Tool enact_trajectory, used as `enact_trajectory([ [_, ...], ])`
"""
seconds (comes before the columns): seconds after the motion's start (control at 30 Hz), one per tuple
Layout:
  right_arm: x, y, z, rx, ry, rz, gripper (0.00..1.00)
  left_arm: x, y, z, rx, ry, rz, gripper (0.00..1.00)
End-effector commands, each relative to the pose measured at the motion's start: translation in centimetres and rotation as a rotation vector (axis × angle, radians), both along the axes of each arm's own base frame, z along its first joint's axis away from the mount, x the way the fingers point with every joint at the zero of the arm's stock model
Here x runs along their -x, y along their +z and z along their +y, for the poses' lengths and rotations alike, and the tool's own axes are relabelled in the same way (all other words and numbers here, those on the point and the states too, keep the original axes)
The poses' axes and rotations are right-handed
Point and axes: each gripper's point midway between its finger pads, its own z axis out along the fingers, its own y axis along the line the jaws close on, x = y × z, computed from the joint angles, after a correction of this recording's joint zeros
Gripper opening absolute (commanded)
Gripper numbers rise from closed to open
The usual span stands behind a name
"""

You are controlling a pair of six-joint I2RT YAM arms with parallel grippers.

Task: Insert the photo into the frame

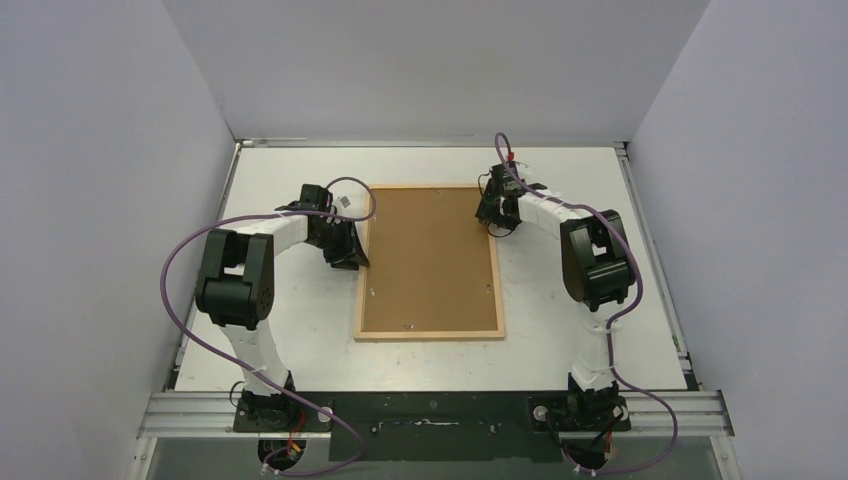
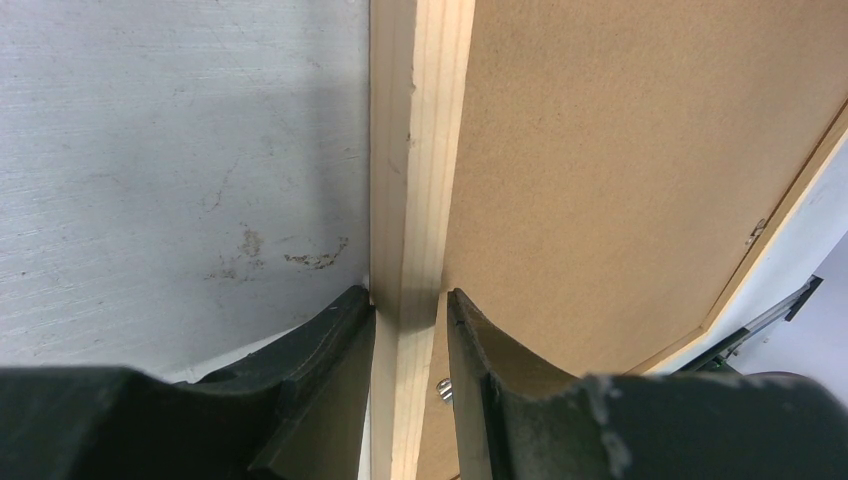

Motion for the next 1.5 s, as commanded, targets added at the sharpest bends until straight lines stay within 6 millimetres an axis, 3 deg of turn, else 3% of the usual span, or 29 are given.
enact_trajectory([
  [0.0,0.7,-1.0,-0.3,0.08,0.002,0.041,0.5,-0.2,-0.4,0.3,-0.002,0.005,-0.008,0.31],
  [0.13,1.1,-1.2,0.0,0.081,0.039,0.06,0.47,-0.2,-0.4,0.3,-0.001,0.007,-0.005,0.31],
  [0.37,1.8,-1.7,0.3,0.059,0.055,0.07,0.3,-0.1,-0.5,0.1,0.007,0.01,-0.001,0.31],
  [0.9,1.2,-0.4,1.4,0.0,0.09,0.005,0.14,-0.2,-0.6,-0.5,0.041,0.019,0.004,0.32],
  [1.03,1.4,-0.3,2.2,-0.036,0.13,0.0,0.19,-0.3,-0.6,-0.5,0.044,0.022,0.007,0.32],
  [1.13,1.5,-0.4,1.4,-0.019,0.086,0.014,0.28,-0.3,-0.6,-0.5,0.044,0.023,0.006,0.32],
  [1.33,1.6,-0.1,0.5,0.006,0.009,0.039,0.41,-0.5,-0.4,-0.6,0.051,0.035,-0.004,0.49],
  [1.47,1.5,1.0,0.8,-0.018,0.002,0.039,0.47,-2.0,1.8,-0.7,0.056,0.032,-0.079,0.53],
])
